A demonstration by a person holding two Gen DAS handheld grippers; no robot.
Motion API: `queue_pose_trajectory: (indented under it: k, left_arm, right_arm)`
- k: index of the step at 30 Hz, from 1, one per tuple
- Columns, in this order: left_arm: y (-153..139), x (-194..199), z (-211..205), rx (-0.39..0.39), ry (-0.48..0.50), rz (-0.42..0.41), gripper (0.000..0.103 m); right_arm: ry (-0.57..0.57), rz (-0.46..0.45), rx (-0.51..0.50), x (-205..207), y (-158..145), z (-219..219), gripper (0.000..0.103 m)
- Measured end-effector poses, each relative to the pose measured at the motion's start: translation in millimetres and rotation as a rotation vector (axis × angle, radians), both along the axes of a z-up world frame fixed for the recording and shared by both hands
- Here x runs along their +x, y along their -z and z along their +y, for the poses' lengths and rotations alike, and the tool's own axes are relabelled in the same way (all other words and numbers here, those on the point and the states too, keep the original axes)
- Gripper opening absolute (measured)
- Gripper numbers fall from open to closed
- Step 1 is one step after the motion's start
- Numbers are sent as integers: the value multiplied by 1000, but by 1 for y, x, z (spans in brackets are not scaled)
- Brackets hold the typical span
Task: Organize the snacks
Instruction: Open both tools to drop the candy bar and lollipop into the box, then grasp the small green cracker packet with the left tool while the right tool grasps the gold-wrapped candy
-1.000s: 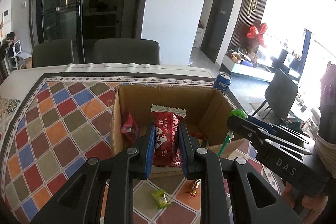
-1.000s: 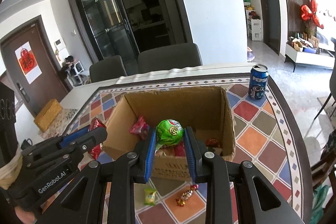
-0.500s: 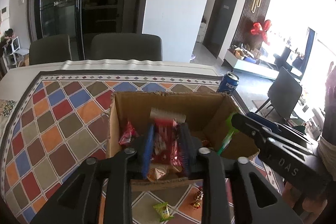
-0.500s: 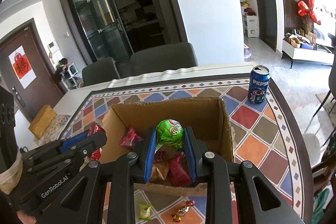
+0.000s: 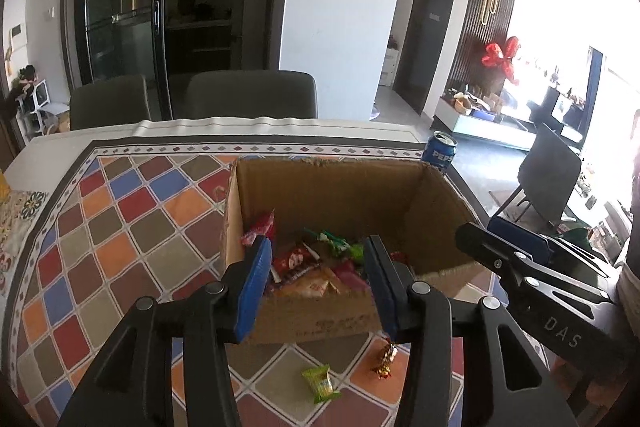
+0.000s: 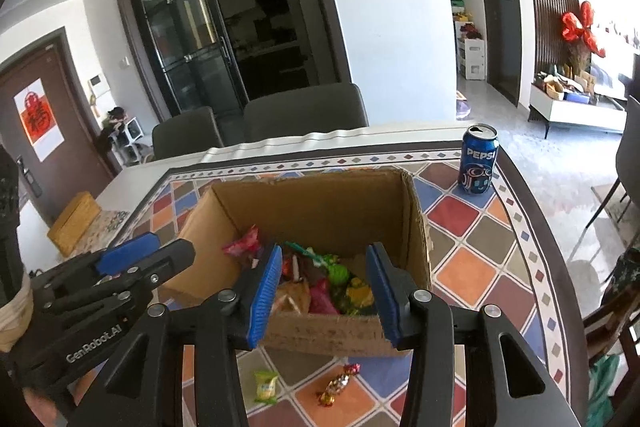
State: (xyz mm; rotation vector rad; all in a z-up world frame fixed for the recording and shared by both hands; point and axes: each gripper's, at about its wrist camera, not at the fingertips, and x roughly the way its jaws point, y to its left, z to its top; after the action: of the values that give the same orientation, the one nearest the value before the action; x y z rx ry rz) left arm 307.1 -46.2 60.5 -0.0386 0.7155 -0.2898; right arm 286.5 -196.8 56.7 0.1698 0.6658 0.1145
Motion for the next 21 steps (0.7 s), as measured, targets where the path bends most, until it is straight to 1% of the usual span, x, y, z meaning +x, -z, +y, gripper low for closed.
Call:
queue_pose_trajectory:
  k: [8,15,21]
  left_arm:
    - [0,-27,3,8,0,-19,48]
    - [13,-43,6,15,2,5,48]
    - [28,-50,5,17,4,40,48]
  right_arm:
    - [-16,-5,-5,-25,3,4,45]
    - [-9,13,-8,-39,12,4,45]
    - [-8,49,-10,-48,28,3,45]
